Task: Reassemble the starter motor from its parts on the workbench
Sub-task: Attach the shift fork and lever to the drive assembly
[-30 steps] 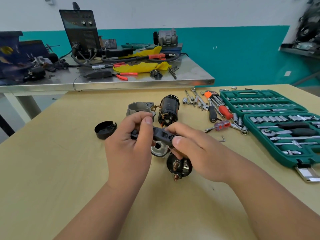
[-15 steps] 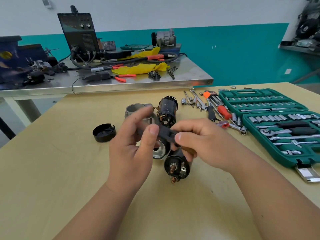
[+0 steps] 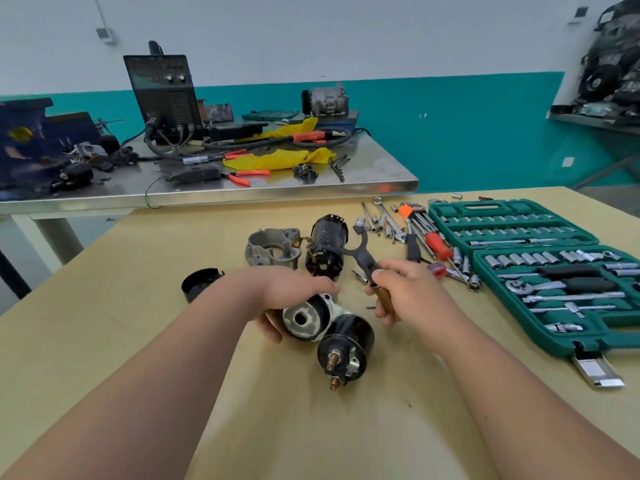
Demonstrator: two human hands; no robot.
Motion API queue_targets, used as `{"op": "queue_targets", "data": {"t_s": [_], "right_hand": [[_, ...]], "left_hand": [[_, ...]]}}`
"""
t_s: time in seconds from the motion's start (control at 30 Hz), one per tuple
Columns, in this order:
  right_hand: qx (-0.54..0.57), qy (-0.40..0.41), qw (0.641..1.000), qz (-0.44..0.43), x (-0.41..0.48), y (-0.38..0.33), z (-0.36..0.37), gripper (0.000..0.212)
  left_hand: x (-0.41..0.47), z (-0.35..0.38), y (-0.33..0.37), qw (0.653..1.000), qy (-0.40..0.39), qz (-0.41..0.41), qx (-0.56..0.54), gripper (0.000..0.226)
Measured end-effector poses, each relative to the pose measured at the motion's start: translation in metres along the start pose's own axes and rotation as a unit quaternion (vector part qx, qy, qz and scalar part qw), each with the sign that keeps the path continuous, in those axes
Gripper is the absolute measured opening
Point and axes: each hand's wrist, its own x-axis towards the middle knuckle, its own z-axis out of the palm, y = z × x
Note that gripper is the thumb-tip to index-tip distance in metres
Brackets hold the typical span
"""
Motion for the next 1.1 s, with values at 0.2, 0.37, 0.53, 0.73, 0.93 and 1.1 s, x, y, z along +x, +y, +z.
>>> {"op": "queue_targets", "data": {"t_s": [0.2,0.37,0.53,0.73,0.93,1.1], "right_hand": [[-0.049,-0.006,0.999,-0.010,0.002,-0.001,-0.003,0.023],[-0.004,-0.009,1.000,0.005,0.000,-0.001,0.002,0.022],[0.121,-0.021,0.992,0.043,-0.007,-0.008,0.010,0.019],[0.356,-0.106,0.927,0.047,-0.027,-0.025,0.034,0.019],[0.385,-0.070,0.920,-0.029,-0.044,-0.038,0.048,0.032],[0.239,-0.033,0.967,-0.081,-0.039,-0.053,0.048,0.045]], "left_hand": [[-0.011,0.010,-0.020,0.985,0.114,0.080,-0.105,0.022],[-0.014,0.038,-0.056,0.923,0.312,0.142,-0.177,0.017],[-0.022,0.053,-0.066,0.812,0.419,0.273,-0.301,0.033],[-0.032,0.072,-0.056,0.784,0.430,0.341,-0.290,0.048],[-0.040,0.084,-0.054,0.788,0.400,0.380,-0.273,0.046],[-0.041,0.104,-0.042,0.794,0.370,0.376,-0.302,0.050]]}}
